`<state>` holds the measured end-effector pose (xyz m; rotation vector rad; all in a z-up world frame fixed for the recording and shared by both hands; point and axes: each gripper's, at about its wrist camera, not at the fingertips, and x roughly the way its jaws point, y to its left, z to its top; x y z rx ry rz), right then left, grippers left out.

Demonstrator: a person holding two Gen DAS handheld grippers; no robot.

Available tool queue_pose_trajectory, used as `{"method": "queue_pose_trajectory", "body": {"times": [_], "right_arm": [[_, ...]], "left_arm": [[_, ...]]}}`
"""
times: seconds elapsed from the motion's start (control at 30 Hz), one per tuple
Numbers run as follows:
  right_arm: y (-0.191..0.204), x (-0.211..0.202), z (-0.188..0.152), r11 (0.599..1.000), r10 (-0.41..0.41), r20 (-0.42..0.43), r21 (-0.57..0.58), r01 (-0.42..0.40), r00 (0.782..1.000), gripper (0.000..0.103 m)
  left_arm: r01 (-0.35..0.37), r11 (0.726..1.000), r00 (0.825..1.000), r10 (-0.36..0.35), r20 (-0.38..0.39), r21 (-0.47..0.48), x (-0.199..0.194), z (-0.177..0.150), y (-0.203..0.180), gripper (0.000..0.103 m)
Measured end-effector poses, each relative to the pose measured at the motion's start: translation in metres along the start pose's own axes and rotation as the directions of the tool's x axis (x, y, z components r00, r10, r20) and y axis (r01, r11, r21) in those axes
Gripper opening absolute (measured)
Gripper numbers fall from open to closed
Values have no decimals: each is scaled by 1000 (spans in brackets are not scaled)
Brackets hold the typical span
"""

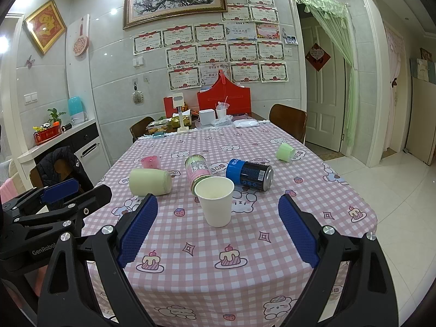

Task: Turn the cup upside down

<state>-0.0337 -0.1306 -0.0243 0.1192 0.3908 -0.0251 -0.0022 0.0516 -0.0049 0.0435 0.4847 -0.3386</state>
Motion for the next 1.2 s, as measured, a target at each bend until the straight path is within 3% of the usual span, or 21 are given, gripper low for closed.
{"method": "queue_pose_trajectory", "body": {"times": [1.2], "right_arm": [[-1, -1, 0, 1000, -2, -1, 2, 2, 1000, 87]], "left_arm": [[-5, 1000, 1000, 5, -4, 21, -3, 3, -10, 75]]}}
